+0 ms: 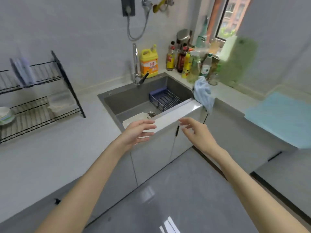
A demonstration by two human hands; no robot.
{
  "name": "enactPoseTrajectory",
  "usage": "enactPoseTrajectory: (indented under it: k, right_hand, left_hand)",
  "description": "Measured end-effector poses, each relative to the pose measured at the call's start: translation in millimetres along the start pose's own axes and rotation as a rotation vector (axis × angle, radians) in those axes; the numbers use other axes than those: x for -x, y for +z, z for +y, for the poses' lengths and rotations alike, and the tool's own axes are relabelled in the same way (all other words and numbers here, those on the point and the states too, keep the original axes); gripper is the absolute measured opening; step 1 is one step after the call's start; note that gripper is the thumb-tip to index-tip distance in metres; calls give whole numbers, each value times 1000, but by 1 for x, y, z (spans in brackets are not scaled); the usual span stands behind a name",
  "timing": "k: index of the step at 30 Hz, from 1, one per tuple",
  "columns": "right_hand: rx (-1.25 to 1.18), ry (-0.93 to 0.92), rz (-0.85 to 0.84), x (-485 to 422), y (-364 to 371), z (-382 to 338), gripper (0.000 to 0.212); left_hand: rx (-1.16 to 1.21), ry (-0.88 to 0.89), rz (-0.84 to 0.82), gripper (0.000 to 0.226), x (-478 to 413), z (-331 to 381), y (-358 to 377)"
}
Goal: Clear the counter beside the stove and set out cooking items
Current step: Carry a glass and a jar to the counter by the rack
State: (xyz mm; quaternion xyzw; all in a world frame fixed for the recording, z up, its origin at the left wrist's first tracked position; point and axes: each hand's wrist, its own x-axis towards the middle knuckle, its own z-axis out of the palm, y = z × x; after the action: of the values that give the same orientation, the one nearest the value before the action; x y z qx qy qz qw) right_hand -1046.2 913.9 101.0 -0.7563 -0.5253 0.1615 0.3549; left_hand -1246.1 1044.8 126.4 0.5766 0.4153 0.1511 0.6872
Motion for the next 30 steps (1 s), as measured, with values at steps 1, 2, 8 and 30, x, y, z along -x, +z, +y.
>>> enactPoseTrajectory:
  k: [1,2,8,30]
  right_hand:
    - [13,39,49,14,-31,25,32]
    - [16,60,78,23,-48,40,31]
    - [72,242,284,103,-182,140,31]
    - [76,832,1013,321,-479,361,28]
  left_hand:
    - [-31,1,-59,21,-13,7,41]
    - [-50,-4,-93,22,-21,12,65]
    - [-172,15,-389,25,-59,39,248]
    - [-444,172,-1084,16,-113,75,799]
